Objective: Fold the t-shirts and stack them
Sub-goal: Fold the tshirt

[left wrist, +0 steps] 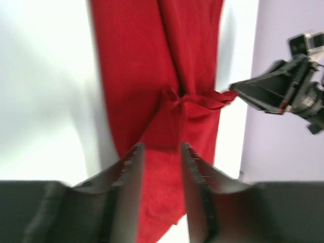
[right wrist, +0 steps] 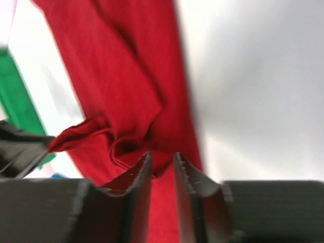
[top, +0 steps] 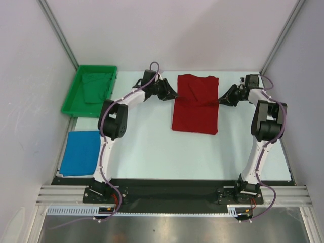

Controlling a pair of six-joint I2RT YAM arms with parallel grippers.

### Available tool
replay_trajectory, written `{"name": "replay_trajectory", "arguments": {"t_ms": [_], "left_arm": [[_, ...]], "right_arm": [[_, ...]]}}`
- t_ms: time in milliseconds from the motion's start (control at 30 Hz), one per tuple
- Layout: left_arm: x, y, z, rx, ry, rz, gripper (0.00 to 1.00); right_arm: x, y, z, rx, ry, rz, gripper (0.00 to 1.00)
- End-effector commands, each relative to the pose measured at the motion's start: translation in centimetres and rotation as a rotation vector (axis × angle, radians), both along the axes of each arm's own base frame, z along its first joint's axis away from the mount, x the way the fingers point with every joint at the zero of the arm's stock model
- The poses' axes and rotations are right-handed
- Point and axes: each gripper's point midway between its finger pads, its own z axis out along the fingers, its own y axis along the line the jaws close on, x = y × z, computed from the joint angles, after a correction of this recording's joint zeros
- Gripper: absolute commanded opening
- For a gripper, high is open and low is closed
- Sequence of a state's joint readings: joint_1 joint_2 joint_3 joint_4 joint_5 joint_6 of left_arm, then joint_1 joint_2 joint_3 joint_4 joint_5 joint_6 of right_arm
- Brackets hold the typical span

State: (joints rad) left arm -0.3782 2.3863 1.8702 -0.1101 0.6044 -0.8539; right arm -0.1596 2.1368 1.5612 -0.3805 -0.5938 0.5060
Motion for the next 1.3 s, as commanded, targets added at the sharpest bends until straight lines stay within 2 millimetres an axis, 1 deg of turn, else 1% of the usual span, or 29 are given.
{"name": "replay_trajectory", "arguments": {"t_ms": [0, 33, 67, 100, 133, 167, 200, 233, 267, 300, 333, 367, 400, 433, 467, 500, 533, 600, 667, 800, 867, 900, 967, 1100, 1167, 1267], "left_arm": [[2.1, 4.0, 1.8, 0.143, -0.08, 0.034, 0.42], [2.0, 4.9, 4.0, 0.161, -0.141, 0.032, 0.46], [1.9, 5.9, 4.8, 0.179, -0.164, 0.05, 0.48], [1.0, 6.4, 4.3, 0.19, -0.161, 0.044, 0.54], [-1.3, 6.7, 7.5, 0.174, -0.234, -0.007, 0.58], [-1.9, 6.9, 6.3, 0.183, -0.206, -0.011, 0.58], [-2.8, 6.9, 6.4, 0.175, -0.204, -0.029, 0.58], [-4.2, 6.6, 7.6, 0.145, -0.218, -0.054, 0.58], [-5.7, 6.7, 6.0, 0.136, -0.195, -0.066, 0.57], [-6.9, 6.4, 5.6, 0.116, -0.181, -0.072, 0.57], [-8.2, 5.8, 6.1, 0.093, -0.195, -0.093, 0.56], [-9.7, 5.7, 4.4, 0.081, -0.174, -0.112, 0.55], [-10.6, 5.4, 3.9, 0.077, -0.171, -0.125, 0.55], [-11.8, 4.7, 3.5, 0.076, -0.167, -0.149, 0.54], [-12.6, 4.5, 2.4, 0.076, -0.176, -0.161, 0.53], [-13.1, 4.3, 1.7, 0.083, -0.176, -0.167, 0.53], [-13.8, 3.6, 1.4, 0.08, -0.182, -0.184, 0.52], [-14.3, 3.3, 0.1, 0.09, -0.185, -0.188, 0.51], [-14.8, 2.9, -0.9, 0.1, -0.176, -0.192, 0.51], [-15.1, 2.5, -1.9, 0.113, -0.174, -0.194, 0.51], [-14.9, 2.2, -2.1, 0.113, -0.171, -0.192, 0.51], [-15.0, 2.1, -2.7, 0.117, -0.158, -0.194, 0.51], [-14.9, 2.0, -3.0, 0.116, -0.149, -0.192, 0.48], [-14.9, 1.9, -3.6, 0.123, -0.134, -0.189, 0.47], [-15.0, 1.6, -4.1, 0.119, -0.12, -0.197, 0.47], [-15.0, 1.1, -3.9, 0.108, -0.115, -0.204, 0.47]], "right_arm": [[1.2, -3.2, 1.5, -0.106, -0.036, -0.005, 0.31], [0.9, -3.8, 1.8, -0.133, -0.039, -0.015, 0.39], [0.4, -4.5, 3.9, -0.186, -0.075, -0.038, 0.42], [-0.3, -4.8, 4.3, -0.21, -0.085, -0.036, 0.46], [-3.5, -4.4, 6.7, -0.227, -0.133, -0.049, 0.55], [-3.5, -4.4, 6.7, -0.228, -0.134, -0.049, 0.55], [-6.0, -3.6, 4.5, -0.203, -0.079, -0.044, 0.55], [-6.5, -3.2, 5.2, -0.19, -0.113, -0.044, 0.55], [-7.8, -2.8, 6.5, -0.188, -0.151, -0.049, 0.55], [-8.8, -2.2, 6.4, -0.175, -0.153, -0.055, 0.54], [-10.8, -1.4, 4.7, -0.154, -0.131, -0.048, 0.54], [-11.7, -0.9, 5.6, -0.155, -0.169, -0.044, 0.53], [-12.4, -0.7, 5.5, -0.156, -0.18, -0.043, 0.48], [-14.0, -0.3, 3.7, -0.154, -0.152, -0.046, 0.44], [-14.6, 0.0, 3.4, -0.15, -0.157, -0.043, 0.4], [-15.2, 0.3, 3.3, -0.144, -0.17, -0.042, 0.35], [-16.0, 0.8, 2.4, -0.128, -0.169, -0.031, 0.33], [-16.6, 1.3, 1.6, -0.121, -0.17, -0.018, 0.31], [-17.0, 1.7, 0.8, -0.121, -0.157, -0.003, 0.32], [-17.3, 2.4, -0.5, -0.124, -0.14, 0.035, 0.4], [-17.0, 2.6, -0.8, -0.118, -0.149, 0.044, 0.4], [-16.9, 2.7, -1.0, -0.111, -0.147, 0.05, 0.4], [-16.9, 3.0, -1.9, -0.097, -0.121, 0.057, 0.37], [-16.0, 3.4, -2.2, -0.085, -0.152, 0.073, 0.35], [-15.9, 3.7, -2.7, -0.074, -0.141, 0.082, 0.31], [-16.0, 3.8, -2.8, -0.072, -0.144, 0.084, 0.28]]}}
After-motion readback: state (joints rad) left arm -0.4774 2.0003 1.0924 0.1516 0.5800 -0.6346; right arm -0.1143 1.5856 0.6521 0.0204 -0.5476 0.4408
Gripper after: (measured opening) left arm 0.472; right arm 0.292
